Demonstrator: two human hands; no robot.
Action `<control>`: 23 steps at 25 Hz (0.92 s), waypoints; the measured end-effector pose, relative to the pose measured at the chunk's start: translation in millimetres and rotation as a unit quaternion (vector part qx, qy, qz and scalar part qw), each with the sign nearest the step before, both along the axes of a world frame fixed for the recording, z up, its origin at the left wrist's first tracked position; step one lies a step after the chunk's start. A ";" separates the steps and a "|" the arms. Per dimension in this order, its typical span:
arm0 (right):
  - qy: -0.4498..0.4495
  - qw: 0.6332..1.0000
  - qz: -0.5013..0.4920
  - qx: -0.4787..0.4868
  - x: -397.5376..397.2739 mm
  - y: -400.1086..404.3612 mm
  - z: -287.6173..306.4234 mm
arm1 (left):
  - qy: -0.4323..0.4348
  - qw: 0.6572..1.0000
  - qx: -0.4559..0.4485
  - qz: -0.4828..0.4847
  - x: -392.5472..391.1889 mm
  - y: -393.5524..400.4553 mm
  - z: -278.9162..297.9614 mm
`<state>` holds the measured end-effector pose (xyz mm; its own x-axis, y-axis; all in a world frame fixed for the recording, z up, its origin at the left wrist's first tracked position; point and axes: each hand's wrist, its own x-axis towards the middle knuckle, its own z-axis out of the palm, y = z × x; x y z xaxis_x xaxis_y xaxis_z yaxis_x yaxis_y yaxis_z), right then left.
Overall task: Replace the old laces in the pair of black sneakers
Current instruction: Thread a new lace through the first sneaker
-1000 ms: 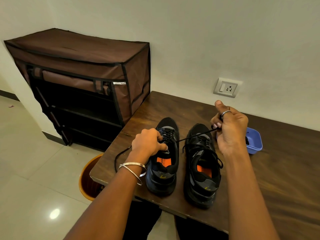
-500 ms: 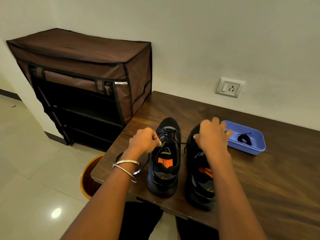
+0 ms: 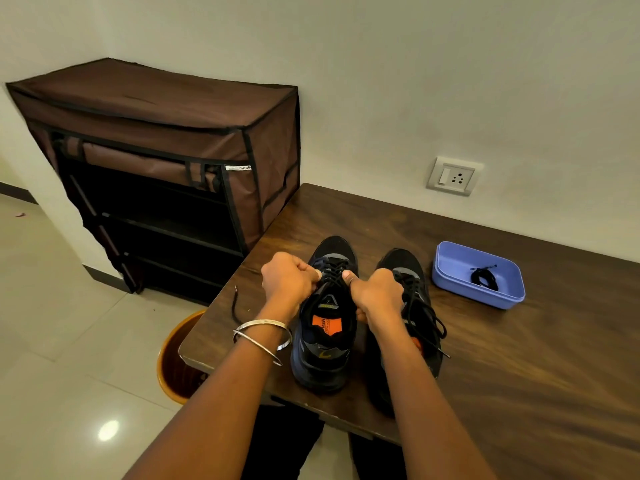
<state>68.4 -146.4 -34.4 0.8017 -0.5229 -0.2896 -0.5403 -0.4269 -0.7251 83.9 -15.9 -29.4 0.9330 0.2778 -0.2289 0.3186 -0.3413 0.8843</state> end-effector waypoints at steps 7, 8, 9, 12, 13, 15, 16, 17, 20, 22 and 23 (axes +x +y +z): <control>-0.017 0.991 -0.117 0.067 3.8 2.7 -6.6 | 0.024 0.973 -0.210 0.094 -0.2 1.2 1.2; -0.018 0.991 -0.120 0.059 4.5 2.4 -7.9 | 0.037 0.968 -0.223 0.114 0.2 1.0 0.5; -0.017 0.990 -0.124 0.058 3.9 2.7 -8.9 | 0.047 0.961 -0.241 0.129 -0.5 1.1 0.6; -0.030 0.989 -0.126 0.069 0.7 3.4 -6.1 | 0.042 0.950 -0.280 0.132 -1.0 2.8 2.6; -0.046 0.990 -0.116 0.070 -1.1 3.9 -1.5 | 0.020 0.954 -0.277 0.112 -2.2 3.1 4.1; -0.083 0.995 -0.050 0.022 -6.3 4.5 10.5 | -0.054 0.973 -0.223 0.028 -4.7 3.3 7.1; -0.099 0.995 0.009 -0.024 -9.0 4.4 16.1 | -0.101 0.978 -0.181 -0.031 -5.4 2.5 8.6; -0.108 0.988 0.077 -0.084 -12.5 5.2 21.0 | -0.148 0.975 -0.140 -0.092 -5.9 1.6 11.0; -0.083 0.937 0.236 -0.243 -15.0 10.4 26.5 | -0.271 0.936 -0.025 -0.225 -4.6 -0.7 13.8; -0.050 0.932 0.263 -0.244 -13.1 10.3 26.9 | -0.309 0.913 0.041 -0.263 -1.8 -1.0 11.3; -0.041 0.935 0.264 -0.234 -12.4 8.8 26.9 | -0.304 0.910 0.061 -0.276 -0.9 -0.6 10.5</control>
